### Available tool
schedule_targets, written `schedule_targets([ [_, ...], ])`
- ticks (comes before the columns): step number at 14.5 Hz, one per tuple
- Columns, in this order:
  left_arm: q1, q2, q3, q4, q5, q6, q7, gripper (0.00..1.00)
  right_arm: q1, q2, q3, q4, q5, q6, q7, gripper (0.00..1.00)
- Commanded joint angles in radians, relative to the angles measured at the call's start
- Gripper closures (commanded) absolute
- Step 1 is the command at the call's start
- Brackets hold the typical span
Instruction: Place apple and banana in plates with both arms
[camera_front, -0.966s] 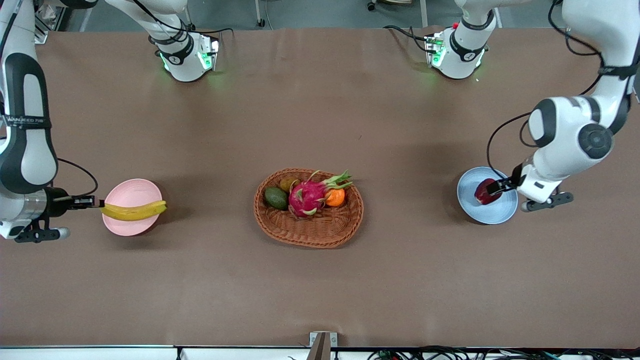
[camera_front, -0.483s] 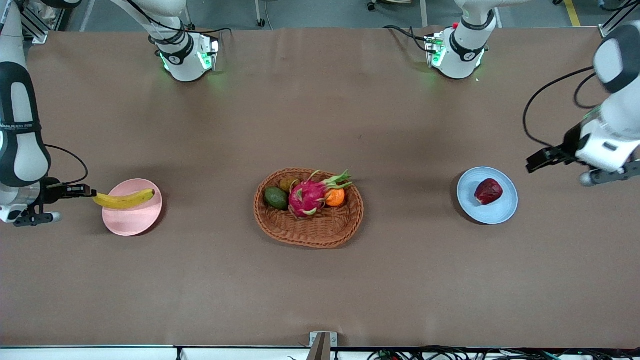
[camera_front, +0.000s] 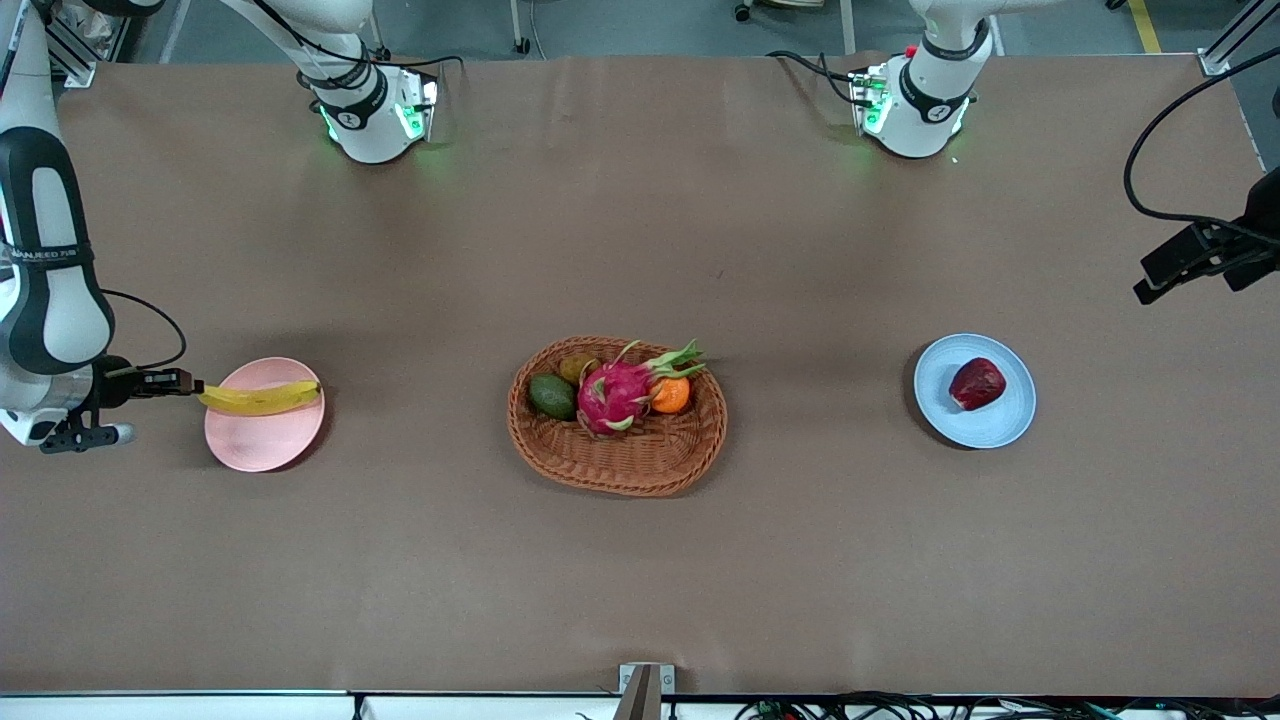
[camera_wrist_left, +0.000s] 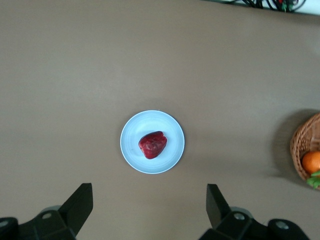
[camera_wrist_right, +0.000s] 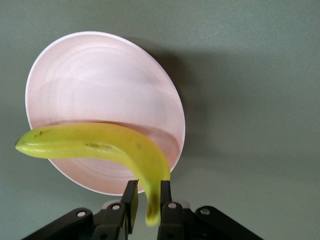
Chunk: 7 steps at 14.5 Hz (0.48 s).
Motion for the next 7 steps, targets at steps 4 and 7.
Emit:
schedule_targets([
  [4,0.008,0.021,-0.001,0.032,-0.015,-0.044,0.054,0.0,0.0,-0.022,0.013,0.001,0.017,-0.001,0.004,0.0],
  [7,0.008,0.021,0.0,0.035,-0.011,-0.048,0.054,0.0,0.023,-0.032,0.016,0.044,0.017,-0.004,0.013,0.0],
])
